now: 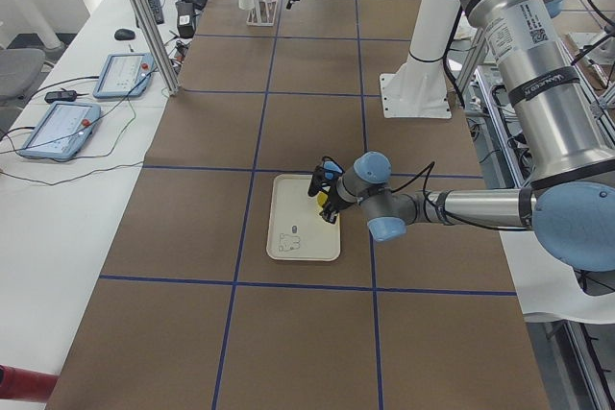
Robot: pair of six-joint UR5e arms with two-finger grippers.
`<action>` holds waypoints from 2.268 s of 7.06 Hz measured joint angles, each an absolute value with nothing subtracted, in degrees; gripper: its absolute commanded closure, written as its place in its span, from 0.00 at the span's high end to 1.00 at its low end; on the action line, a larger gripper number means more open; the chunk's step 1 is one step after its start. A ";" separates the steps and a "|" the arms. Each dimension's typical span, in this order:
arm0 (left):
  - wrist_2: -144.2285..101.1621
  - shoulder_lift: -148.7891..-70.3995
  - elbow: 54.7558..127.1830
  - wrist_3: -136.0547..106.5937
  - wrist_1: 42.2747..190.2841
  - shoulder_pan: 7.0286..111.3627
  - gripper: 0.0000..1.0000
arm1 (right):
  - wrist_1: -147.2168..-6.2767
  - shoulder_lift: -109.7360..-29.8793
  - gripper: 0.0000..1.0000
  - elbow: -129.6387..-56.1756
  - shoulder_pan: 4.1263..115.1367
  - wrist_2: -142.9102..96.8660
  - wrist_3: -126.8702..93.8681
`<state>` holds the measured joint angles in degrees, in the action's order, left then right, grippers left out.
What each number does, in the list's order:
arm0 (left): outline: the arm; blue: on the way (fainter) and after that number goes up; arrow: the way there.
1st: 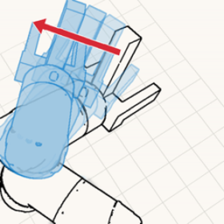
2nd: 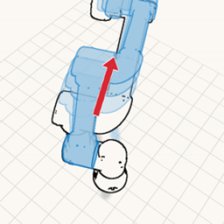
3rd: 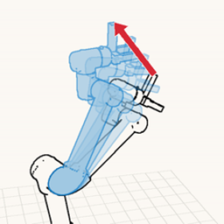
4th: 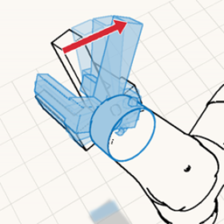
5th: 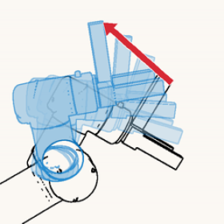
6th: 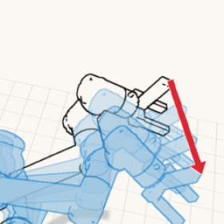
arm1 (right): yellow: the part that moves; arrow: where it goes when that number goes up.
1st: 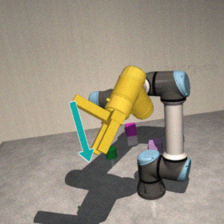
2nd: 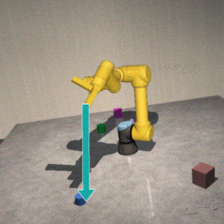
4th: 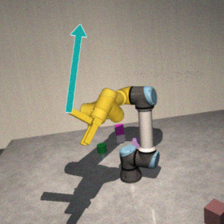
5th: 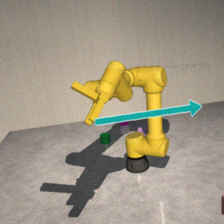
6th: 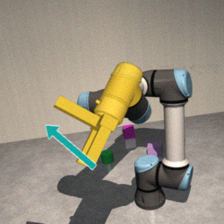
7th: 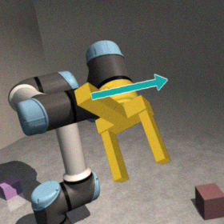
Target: Transfer IKEA cup to right arm and place on rack
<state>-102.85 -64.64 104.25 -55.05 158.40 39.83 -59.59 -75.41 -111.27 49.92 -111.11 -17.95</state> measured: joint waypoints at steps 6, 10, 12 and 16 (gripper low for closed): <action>-104.27 -63.93 109.31 -53.82 158.58 43.09 0.00 | -58.94 -71.23 1.00 -109.63 46.47 -111.23 -12.30; -115.63 -67.06 120.56 -58.40 157.82 49.98 0.00 | -57.86 -61.72 0.99 -107.08 35.79 -104.49 -12.93; -117.34 -74.79 122.13 -70.21 157.07 49.91 0.00 | -51.62 -60.97 0.99 -105.59 31.07 -100.47 -13.46; -117.72 -93.10 121.60 -83.58 149.43 46.44 0.00 | -25.14 -60.35 0.99 -96.56 25.15 -95.67 -12.97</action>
<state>-117.72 -93.10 121.60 -83.58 149.43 46.44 -25.14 -60.35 -96.56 25.15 -95.67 -12.97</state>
